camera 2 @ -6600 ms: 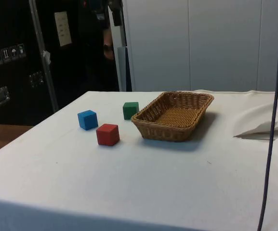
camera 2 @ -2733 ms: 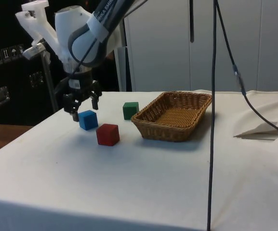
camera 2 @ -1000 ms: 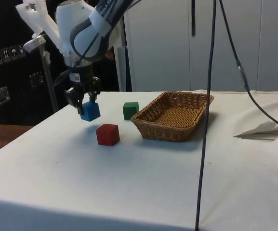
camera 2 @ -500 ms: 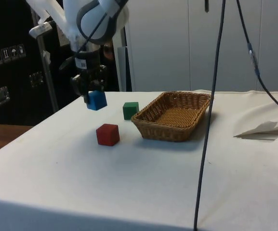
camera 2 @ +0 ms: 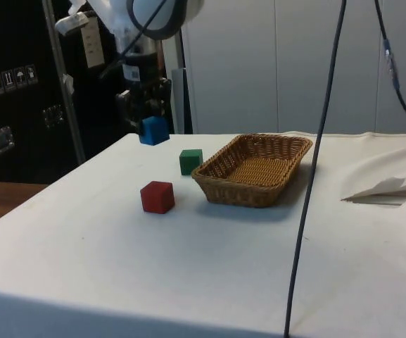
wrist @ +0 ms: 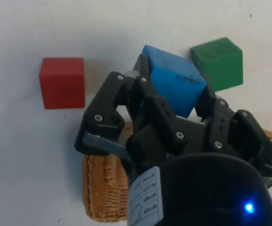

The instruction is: Pick up the blue cube and place it into the basket.

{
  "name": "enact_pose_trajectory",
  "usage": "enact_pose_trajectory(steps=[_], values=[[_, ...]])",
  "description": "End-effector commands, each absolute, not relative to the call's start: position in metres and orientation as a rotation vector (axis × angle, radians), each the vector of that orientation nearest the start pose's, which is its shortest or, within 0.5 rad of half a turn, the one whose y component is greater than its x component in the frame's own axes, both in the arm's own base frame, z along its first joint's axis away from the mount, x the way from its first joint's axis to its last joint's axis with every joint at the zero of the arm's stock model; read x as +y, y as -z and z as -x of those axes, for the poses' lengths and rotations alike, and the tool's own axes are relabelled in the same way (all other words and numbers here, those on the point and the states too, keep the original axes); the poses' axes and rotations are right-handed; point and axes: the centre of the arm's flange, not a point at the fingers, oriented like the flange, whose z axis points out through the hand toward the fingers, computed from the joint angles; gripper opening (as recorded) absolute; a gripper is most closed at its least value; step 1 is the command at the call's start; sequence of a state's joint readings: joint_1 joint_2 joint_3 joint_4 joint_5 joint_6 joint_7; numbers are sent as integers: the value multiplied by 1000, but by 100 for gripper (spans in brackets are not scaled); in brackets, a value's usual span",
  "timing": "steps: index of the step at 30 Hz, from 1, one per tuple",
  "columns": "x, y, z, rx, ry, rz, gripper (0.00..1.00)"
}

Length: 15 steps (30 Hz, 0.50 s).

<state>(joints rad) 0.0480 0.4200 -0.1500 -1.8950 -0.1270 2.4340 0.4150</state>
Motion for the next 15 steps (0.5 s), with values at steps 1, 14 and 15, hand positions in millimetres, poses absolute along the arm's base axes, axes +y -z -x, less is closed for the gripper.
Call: enact_pose_trajectory(steps=[1, 14, 15], values=[[-61, -299, -636, 666, 235, 3193, 3], [-68, -322, -607, 684, 230, 3180, 3], [-70, -325, -603, 688, 227, 3179, 3]])
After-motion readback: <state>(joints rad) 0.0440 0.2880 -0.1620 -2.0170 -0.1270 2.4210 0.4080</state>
